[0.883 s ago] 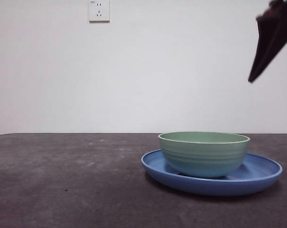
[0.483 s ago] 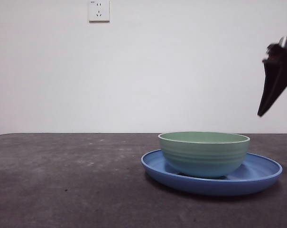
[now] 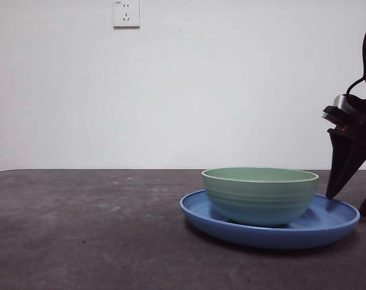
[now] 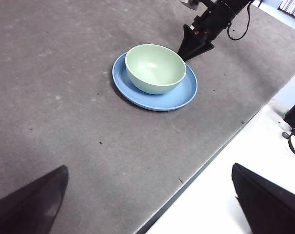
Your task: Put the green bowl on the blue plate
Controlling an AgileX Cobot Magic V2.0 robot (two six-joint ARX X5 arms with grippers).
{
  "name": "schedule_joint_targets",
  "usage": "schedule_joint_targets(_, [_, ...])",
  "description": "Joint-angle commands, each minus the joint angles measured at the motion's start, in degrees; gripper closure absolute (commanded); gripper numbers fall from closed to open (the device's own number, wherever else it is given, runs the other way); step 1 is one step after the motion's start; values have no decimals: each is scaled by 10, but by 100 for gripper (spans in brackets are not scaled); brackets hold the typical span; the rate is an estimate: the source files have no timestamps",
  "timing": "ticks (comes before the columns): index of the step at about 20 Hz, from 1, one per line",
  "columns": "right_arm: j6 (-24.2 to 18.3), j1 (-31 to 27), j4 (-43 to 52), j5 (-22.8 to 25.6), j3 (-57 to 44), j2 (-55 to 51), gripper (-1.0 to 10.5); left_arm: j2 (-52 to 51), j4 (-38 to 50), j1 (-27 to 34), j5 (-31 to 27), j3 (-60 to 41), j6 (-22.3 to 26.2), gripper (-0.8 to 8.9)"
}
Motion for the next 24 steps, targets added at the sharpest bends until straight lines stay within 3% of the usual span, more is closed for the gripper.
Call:
schedule_joint_targets(1, [-15, 11, 15, -2, 9, 19, 739, 2, 7, -3, -1, 5, -2, 251])
schedule_joint_targets(6, [-15, 29, 26, -3, 9, 46, 760, 2, 7, -3, -1, 5, -2, 251])
schedule_joint_targets(11, [-13, 32, 37, 3, 9, 53, 935, 2, 7, -3, -1, 5, -2, 251])
schedule_joint_targets(19, [24, 36, 22, -1, 31, 43, 935, 2, 9, -3, -1, 5, -2, 251])
schedule_joint_targets(24, [59, 78, -5, -2, 89, 43, 935, 2, 8, -3, -1, 5, 0, 251])
